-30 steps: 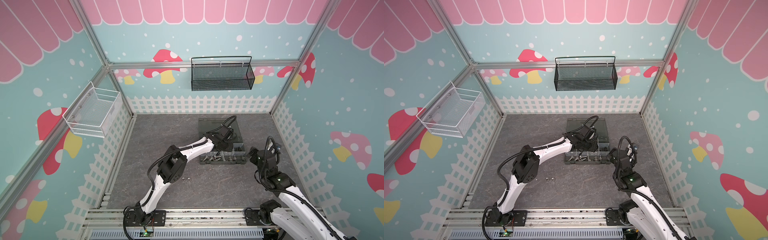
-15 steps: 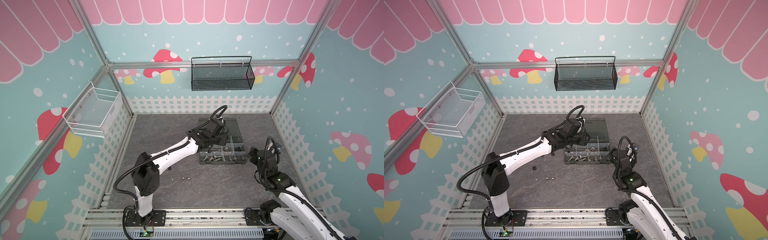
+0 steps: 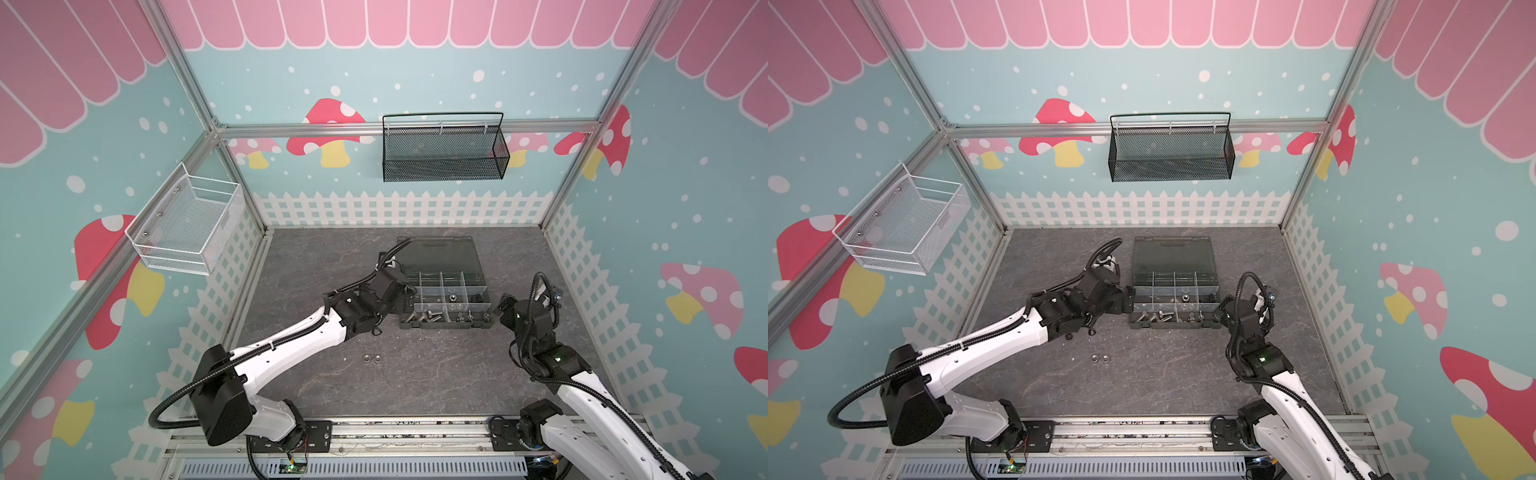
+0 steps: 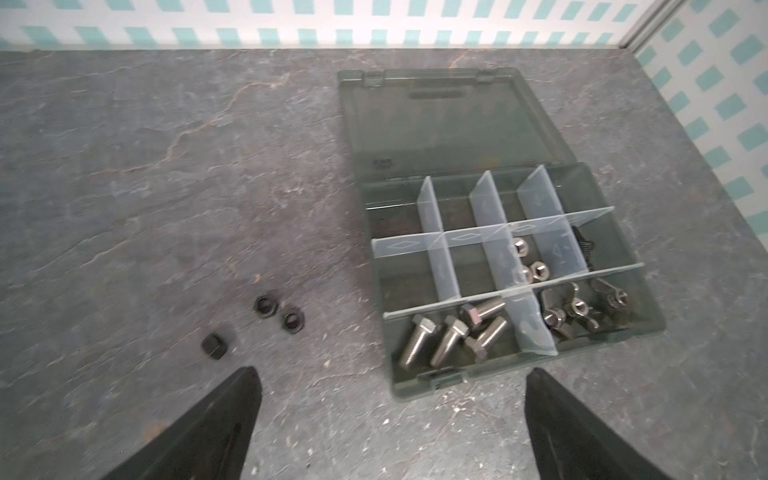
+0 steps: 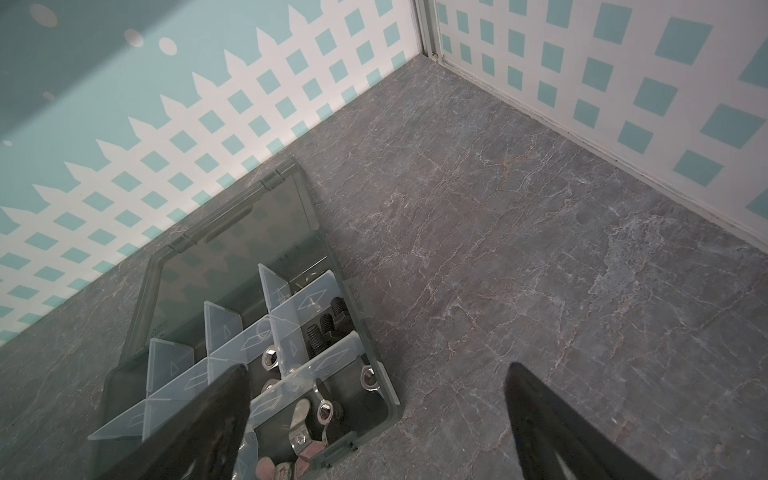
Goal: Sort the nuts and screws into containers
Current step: 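Move the open left gripper back over the next silver nut on the table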
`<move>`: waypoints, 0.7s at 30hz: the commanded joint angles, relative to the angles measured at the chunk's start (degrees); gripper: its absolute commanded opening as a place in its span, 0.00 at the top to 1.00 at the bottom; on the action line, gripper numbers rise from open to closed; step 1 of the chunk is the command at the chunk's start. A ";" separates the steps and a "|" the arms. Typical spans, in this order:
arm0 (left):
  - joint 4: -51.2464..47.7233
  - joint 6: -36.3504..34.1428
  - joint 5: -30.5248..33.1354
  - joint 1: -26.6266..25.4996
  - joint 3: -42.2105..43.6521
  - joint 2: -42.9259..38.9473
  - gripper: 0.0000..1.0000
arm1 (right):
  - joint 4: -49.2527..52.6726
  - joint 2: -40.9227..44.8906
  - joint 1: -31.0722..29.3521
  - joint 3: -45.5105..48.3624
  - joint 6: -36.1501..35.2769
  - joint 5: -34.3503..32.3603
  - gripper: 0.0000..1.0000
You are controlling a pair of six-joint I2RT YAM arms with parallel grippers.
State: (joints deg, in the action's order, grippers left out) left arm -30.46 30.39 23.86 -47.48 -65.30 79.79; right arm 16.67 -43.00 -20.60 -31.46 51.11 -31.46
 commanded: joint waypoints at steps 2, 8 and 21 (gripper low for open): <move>-6.07 4.20 4.02 1.46 4.40 -4.71 0.00 | 0.28 -0.59 0.30 -0.20 1.18 -0.71 0.03; -10.96 7.50 0.84 3.86 10.24 -9.80 0.01 | 0.30 -0.66 0.30 -0.19 1.14 -0.53 0.03; -13.70 13.12 -10.57 4.75 19.91 -10.66 0.24 | 0.01 -0.60 0.28 1.36 2.89 0.27 0.03</move>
State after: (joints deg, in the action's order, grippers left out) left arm -42.85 41.01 16.91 -42.98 -46.48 68.53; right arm 16.60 -43.75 -20.60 -31.03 52.25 -31.03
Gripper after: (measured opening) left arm 0.769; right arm 0.966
